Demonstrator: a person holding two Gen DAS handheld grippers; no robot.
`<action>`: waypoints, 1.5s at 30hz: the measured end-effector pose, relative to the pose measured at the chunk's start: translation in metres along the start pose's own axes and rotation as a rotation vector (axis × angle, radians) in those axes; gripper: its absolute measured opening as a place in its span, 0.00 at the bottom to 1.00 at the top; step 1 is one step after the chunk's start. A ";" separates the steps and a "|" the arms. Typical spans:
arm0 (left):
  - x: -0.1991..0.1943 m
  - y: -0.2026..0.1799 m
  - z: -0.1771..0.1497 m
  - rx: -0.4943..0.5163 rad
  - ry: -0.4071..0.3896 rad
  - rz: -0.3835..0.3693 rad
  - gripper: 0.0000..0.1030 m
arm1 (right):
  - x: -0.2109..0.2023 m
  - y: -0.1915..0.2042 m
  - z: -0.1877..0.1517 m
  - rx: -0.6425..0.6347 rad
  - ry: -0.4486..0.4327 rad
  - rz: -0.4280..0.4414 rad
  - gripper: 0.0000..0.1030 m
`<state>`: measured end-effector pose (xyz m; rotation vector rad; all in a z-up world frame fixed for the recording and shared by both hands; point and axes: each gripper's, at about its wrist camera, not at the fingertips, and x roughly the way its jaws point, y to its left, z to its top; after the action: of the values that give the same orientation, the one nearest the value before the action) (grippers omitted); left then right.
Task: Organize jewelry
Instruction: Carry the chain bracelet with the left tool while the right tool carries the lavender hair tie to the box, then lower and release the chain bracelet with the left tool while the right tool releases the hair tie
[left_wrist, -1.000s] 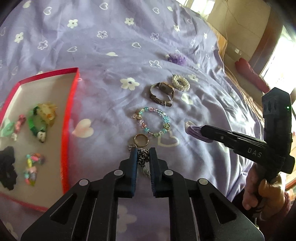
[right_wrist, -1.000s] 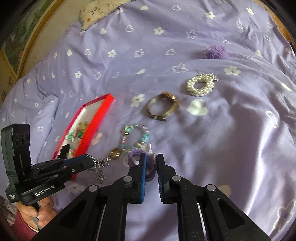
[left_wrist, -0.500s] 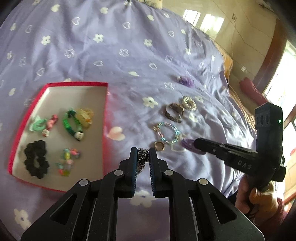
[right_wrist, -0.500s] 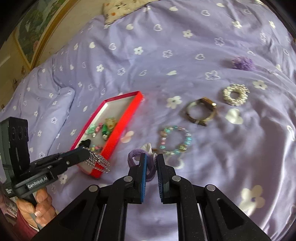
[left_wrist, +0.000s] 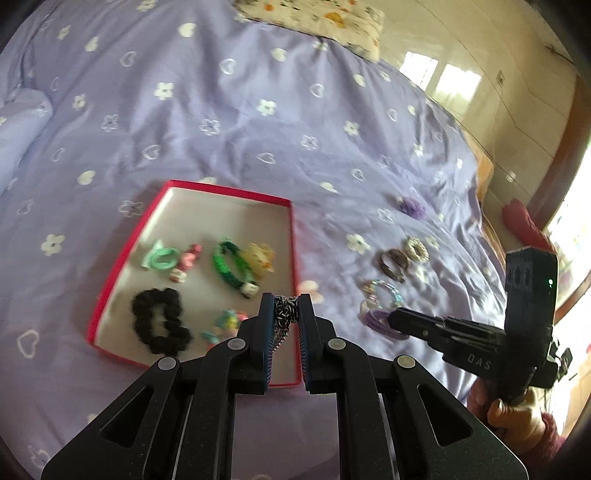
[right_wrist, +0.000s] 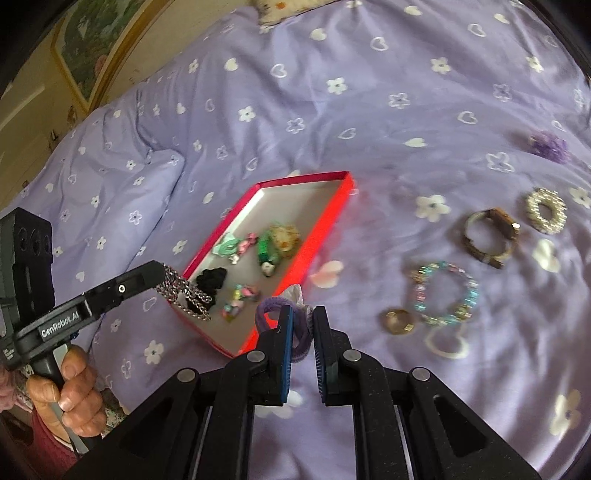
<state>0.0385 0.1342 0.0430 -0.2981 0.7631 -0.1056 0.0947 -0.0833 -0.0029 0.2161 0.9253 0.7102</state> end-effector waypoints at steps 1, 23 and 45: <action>-0.001 0.005 0.001 -0.009 -0.003 0.006 0.10 | 0.004 0.004 0.001 -0.005 0.004 0.007 0.10; 0.035 0.085 0.012 -0.132 0.012 0.090 0.10 | 0.105 0.047 0.033 -0.064 0.110 0.032 0.10; 0.082 0.111 -0.009 -0.143 0.117 0.163 0.10 | 0.138 0.042 0.032 -0.079 0.174 -0.003 0.15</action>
<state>0.0898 0.2219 -0.0508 -0.3667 0.9104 0.0864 0.1552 0.0412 -0.0553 0.0839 1.0604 0.7697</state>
